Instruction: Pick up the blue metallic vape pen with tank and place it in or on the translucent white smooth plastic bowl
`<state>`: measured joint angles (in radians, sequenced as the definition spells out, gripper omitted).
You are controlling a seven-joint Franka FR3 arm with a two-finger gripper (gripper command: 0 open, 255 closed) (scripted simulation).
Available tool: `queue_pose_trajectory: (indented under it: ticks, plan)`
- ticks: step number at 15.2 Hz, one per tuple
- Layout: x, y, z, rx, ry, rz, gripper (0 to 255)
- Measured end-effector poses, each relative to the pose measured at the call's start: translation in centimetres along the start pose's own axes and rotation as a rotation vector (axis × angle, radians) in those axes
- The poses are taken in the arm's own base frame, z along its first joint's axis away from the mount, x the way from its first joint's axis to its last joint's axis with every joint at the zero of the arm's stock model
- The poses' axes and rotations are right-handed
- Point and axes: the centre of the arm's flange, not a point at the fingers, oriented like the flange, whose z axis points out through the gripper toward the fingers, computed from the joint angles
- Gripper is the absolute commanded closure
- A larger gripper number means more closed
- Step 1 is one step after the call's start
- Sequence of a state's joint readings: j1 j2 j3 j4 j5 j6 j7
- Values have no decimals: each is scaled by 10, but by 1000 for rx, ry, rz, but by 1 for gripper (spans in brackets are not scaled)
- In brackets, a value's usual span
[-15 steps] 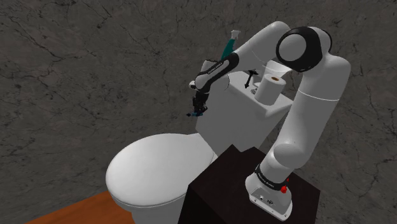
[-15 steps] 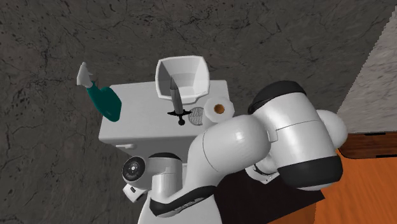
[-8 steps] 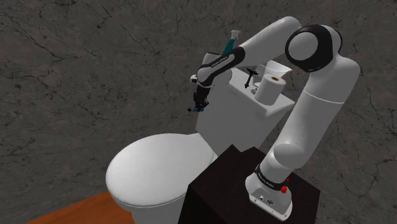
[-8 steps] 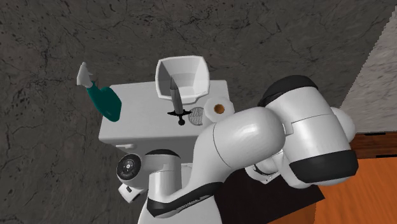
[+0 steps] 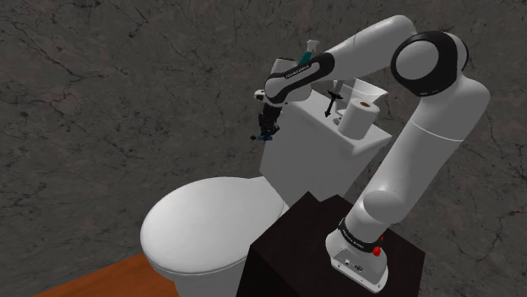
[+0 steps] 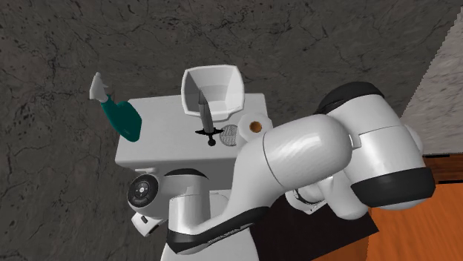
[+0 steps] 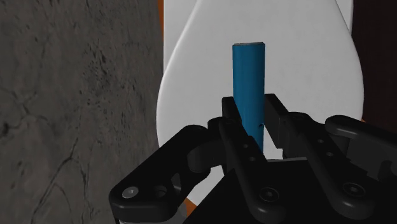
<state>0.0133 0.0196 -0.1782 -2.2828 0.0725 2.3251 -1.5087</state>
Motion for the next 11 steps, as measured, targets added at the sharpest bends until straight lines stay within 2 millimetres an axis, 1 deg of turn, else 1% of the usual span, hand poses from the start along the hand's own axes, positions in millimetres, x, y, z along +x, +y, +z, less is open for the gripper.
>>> queue_pose_trajectory:
  ticks: [11]
  plan:
    - [3,0,-58,0,0,0,255]
